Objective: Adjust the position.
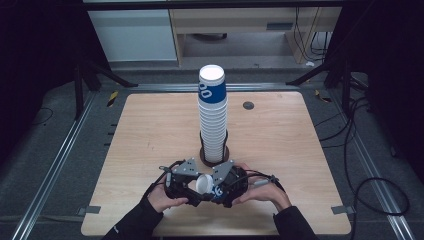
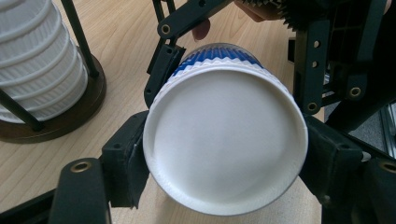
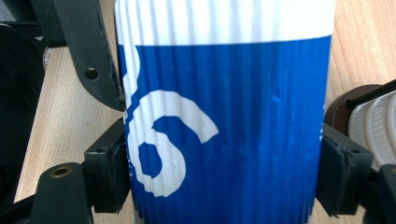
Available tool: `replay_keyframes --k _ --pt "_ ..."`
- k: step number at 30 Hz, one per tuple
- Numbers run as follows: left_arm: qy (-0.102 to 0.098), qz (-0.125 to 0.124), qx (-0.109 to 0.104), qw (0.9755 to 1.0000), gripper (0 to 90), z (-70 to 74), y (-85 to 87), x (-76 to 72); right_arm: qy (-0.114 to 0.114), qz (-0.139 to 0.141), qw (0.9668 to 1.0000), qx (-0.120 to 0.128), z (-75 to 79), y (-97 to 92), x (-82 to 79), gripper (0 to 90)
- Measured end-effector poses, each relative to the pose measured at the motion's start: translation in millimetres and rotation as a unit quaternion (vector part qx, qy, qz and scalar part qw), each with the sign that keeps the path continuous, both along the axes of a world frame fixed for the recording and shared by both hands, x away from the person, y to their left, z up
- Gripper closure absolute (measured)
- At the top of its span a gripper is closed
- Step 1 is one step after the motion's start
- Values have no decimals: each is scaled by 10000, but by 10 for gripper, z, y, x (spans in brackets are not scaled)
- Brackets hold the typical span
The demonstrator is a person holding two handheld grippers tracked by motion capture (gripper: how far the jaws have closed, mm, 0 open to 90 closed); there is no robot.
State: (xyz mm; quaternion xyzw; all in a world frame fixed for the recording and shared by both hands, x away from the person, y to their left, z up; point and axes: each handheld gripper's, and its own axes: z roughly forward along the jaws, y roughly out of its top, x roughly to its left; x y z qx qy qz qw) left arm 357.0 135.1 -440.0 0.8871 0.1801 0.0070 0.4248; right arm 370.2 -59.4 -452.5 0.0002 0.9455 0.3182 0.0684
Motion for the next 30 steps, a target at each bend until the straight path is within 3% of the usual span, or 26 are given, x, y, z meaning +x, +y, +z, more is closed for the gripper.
replay_keyframes --k 7,16,22,30 --pt "65 24 -68 10000 265 15 32 12 27 -17 10000 94 0 -2 7 189" --pt "-69 213 -215 9995 266 95 156 41 6 -312 9974 644 138 -146 66 106" --pt "-153 402 -331 9985 267 148 284 81 25 -526 9931 1043 244 -315 114 104" --pt "-274 607 -540 9963 267 220 415 105 188 -839 9838 1570 285 -519 191 100"
